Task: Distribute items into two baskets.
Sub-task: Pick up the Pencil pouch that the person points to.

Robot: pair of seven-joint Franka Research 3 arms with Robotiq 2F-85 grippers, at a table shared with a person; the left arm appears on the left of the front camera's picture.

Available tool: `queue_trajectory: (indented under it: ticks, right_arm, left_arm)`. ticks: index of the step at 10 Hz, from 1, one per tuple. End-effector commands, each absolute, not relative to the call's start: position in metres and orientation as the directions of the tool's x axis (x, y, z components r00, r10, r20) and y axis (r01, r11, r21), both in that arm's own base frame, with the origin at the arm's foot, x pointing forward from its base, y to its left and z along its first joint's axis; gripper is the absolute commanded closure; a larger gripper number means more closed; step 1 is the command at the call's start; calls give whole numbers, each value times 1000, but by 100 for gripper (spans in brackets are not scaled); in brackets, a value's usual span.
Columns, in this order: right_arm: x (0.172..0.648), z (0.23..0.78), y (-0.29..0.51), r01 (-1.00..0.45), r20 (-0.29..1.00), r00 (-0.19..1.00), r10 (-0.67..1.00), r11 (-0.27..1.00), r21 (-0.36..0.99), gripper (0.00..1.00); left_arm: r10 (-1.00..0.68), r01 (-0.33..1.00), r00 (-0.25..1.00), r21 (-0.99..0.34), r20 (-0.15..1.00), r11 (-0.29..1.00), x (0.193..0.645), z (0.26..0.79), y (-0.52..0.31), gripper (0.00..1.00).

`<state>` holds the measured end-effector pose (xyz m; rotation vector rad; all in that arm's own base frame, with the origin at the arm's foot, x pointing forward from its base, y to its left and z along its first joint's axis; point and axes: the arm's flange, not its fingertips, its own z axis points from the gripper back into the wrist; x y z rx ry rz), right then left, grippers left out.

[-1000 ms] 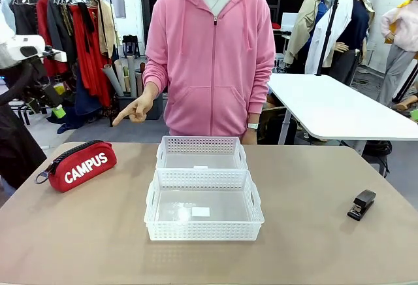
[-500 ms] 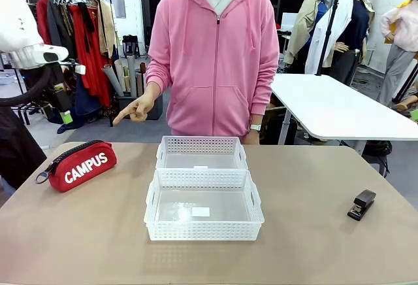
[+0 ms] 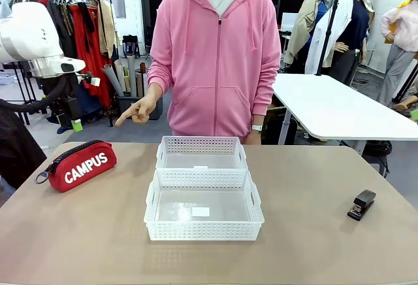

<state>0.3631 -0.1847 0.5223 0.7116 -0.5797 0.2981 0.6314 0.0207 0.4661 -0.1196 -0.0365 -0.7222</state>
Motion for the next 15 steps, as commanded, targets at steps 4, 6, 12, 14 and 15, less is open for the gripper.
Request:
queue_trajectory:
  ticks: [4,6,12,14,15]
  right_arm:
    - [363,523,-184,-448,596,800,64,726,523,0]
    - [363,523,-184,-448,596,800,64,726,523,0]
    - [363,523,-184,-448,596,800,64,726,523,0]
    - [363,523,-184,-448,596,800,64,726,523,0]
    - [363,523,-184,-448,596,800,64,726,523,0]
  left_arm:
    - [-667,672,741,-102,83,734,633,412,20,0]
    - [-665,669,743,-118,77,734,633,390,15,0]
    - [-644,648,762,-109,69,754,627,340,9,0]
    - [-646,651,759,-103,76,752,627,339,8,13]
    - [-650,654,757,-102,74,750,627,339,8,33]
